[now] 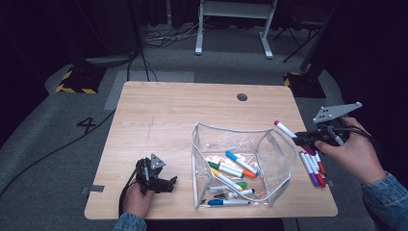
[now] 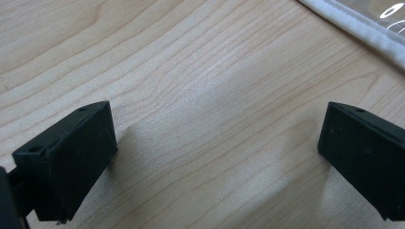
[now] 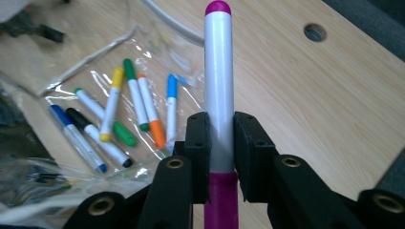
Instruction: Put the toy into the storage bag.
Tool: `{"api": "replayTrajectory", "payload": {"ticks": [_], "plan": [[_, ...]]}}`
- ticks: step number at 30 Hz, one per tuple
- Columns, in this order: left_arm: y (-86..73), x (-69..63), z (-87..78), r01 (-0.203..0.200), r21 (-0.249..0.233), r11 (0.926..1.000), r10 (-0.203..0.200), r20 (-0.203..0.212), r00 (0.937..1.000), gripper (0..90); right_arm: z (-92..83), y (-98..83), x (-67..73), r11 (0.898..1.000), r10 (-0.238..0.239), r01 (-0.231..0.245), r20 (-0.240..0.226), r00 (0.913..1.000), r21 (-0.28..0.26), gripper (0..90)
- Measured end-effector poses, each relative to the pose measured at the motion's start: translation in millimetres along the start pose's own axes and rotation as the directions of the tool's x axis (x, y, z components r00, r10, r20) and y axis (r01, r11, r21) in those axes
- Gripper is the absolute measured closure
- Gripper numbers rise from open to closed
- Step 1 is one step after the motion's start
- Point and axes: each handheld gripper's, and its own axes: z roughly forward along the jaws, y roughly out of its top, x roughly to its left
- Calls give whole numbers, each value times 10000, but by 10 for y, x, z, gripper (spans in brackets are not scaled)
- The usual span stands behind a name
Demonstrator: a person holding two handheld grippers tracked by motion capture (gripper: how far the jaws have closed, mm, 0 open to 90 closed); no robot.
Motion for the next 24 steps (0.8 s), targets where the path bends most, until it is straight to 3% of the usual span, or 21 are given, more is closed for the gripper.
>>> {"api": "replayTrajectory", "payload": {"ticks": [7,12,16,24], "plan": [[0,0,0,-1,1,10000,1,2,10000,0,18,242,274,9948,-1017,1013,-564,9932,-99,771],[0,0,0,1,-1,10000,-1,2,10000,0,56,382,492,9809,-1938,1947,-808,9777,34,771],[0,0,0,-4,-3,10000,4,-5,10000,0,123,466,647,9685,-2449,2483,-1149,9627,160,771],[1,3,-1,-49,8,10000,49,-16,10000,0,312,589,883,9309,-3479,3626,-1949,9171,448,771]]}}
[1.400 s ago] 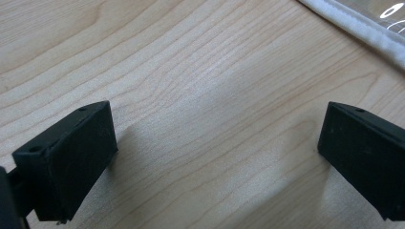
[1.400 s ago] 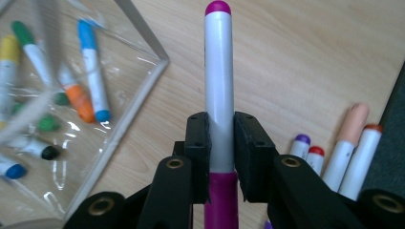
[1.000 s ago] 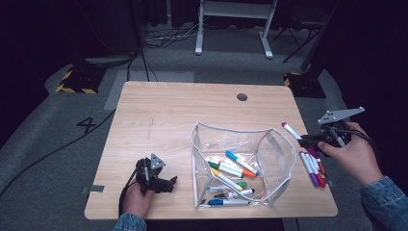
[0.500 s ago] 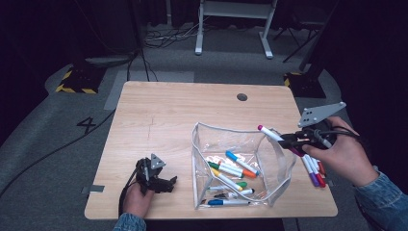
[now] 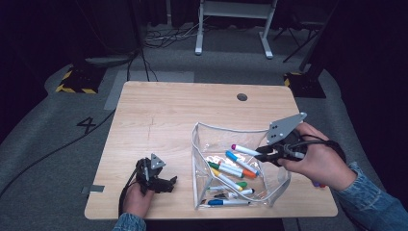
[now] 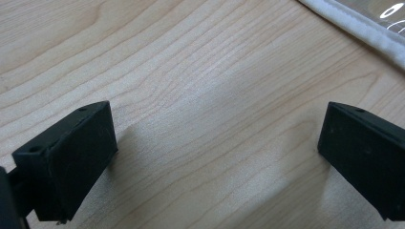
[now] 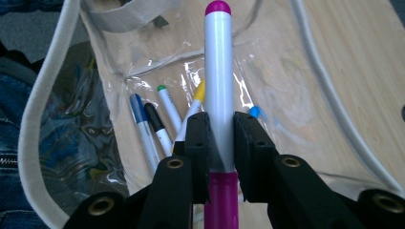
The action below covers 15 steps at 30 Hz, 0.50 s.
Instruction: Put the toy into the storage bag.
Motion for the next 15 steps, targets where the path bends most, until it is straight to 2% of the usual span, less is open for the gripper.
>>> {"api": "replayTrajectory", "payload": {"ticks": [8,15], "plan": [[0,0,0,2,-1,10000,-2,1,10000,0,229,127,111,9952,-682,728,-688,9953,655,771],[0,-2,1,33,-18,10000,-33,1,10000,0,469,175,203,9779,-1254,1439,-1257,9841,1514,771]]}}
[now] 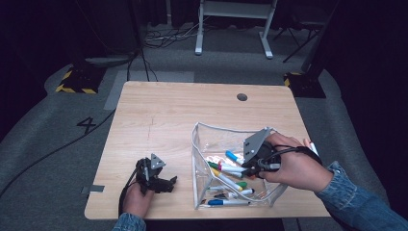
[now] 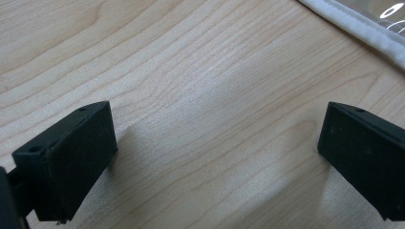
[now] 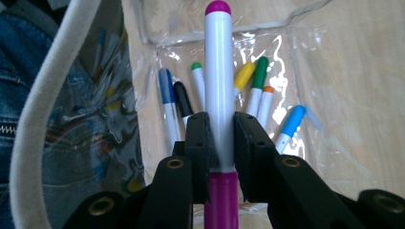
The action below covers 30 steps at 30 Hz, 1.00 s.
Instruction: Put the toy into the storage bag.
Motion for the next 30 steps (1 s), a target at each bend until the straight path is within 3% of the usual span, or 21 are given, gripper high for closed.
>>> {"api": "replayTrajectory", "payload": {"ticks": [6,13,16,23,30], "plan": [[0,-1,0,-6,4,10000,6,18,10000,0,189,79,55,9961,-629,654,-425,9971,591,771],[1,0,1,-16,-5,10000,16,11,10000,0,404,121,88,9868,-901,1018,-954,9914,1256,771],[1,0,0,-13,10,10000,13,19,10000,0,491,134,90,9765,-1091,1268,-1080,9881,1740,771],[1,0,0,-14,13,10000,14,21,10000,0,688,160,113,9677,-1186,1509,-1636,9794,2019,771],[2,1,2,-34,-20,10000,34,3,10000,0,778,169,79,9775,-886,1245,-2039,9750,1704,771]]}}
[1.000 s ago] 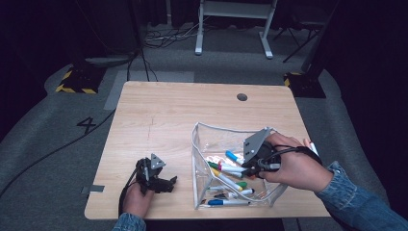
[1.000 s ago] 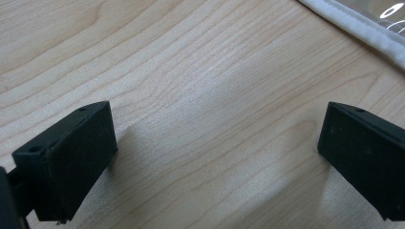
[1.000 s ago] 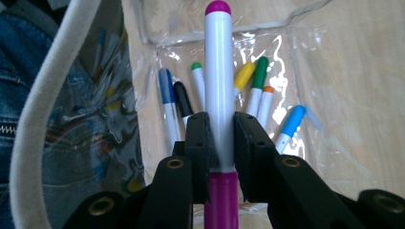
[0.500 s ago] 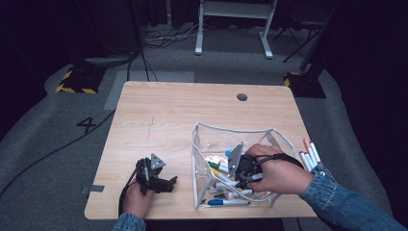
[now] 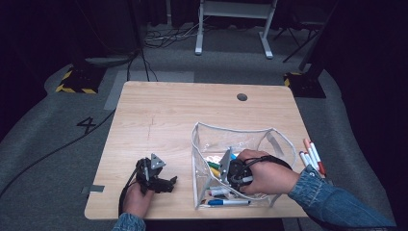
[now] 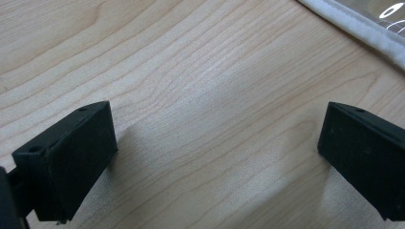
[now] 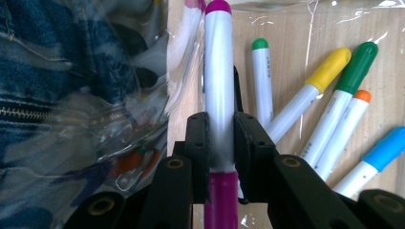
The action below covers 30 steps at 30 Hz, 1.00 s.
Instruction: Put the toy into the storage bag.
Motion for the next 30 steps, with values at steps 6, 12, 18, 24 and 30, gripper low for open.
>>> {"api": "replayTrajectory", "payload": {"ticks": [6,12,18,24,30], "plan": [[1,2,0,-29,-10,10000,29,-28,10000,0,113,-52,-46,9993,360,-361,-481,9982,-8,771],[1,2,0,-31,-10,10000,31,-31,10000,0,220,-96,-100,9950,999,-989,-827,9916,159,770],[0,-1,1,5,-18,10000,-5,-10,10000,0,199,-118,-132,9907,1303,-1322,-548,9900,-331,630],[0,-3,0,13,-6,10000,-12,16,10000,0,-87,-148,-124,9593,2024,-1887,458,9782,-2102,499],[-3,-6,1,59,1,10000,-59,55,10000,0,-540,-303,-111,8705,3234,-2489,1121,9396,-4246,482]]}}
